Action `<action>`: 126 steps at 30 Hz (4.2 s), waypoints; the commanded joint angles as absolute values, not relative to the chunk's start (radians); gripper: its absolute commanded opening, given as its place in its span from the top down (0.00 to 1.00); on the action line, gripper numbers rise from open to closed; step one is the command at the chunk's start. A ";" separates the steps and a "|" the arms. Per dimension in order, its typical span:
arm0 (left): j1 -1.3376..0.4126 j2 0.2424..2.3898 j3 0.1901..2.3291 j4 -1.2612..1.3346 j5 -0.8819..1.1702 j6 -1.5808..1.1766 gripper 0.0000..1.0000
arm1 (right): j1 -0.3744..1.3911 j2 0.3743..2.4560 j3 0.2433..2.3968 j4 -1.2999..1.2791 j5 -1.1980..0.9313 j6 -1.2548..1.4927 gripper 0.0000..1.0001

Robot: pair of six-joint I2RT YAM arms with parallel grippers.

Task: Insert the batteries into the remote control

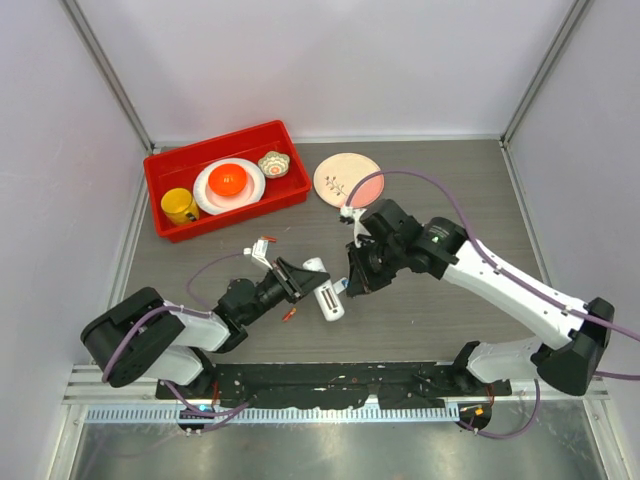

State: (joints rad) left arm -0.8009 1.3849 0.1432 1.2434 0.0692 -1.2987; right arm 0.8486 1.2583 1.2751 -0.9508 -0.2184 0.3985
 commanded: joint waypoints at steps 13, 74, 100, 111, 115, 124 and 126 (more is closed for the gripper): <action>-0.796 1.328 0.209 1.546 0.150 -1.325 1.00 | 0.903 1.376 1.310 -0.951 -0.360 0.411 0.99; -0.796 1.229 0.245 1.546 0.215 -1.410 1.00 | 0.905 1.467 1.256 -0.715 -0.204 0.483 0.86; -0.796 1.232 0.201 1.546 0.169 -1.367 1.00 | 0.905 1.457 1.312 -0.807 -0.195 0.491 0.66; -0.796 1.236 0.183 1.546 0.141 -1.351 1.00 | 0.907 1.440 1.348 -0.888 -0.187 0.472 0.63; -0.796 1.247 0.183 1.546 0.133 -1.344 1.00 | 0.907 1.428 1.362 -0.923 -0.189 0.460 0.62; -0.796 1.282 0.195 1.546 0.133 -1.344 1.00 | 0.907 1.391 1.364 -0.953 -0.195 0.454 0.60; -0.796 1.284 0.195 1.546 0.135 -1.344 1.00 | 0.907 1.387 1.365 -0.950 -0.193 0.454 0.59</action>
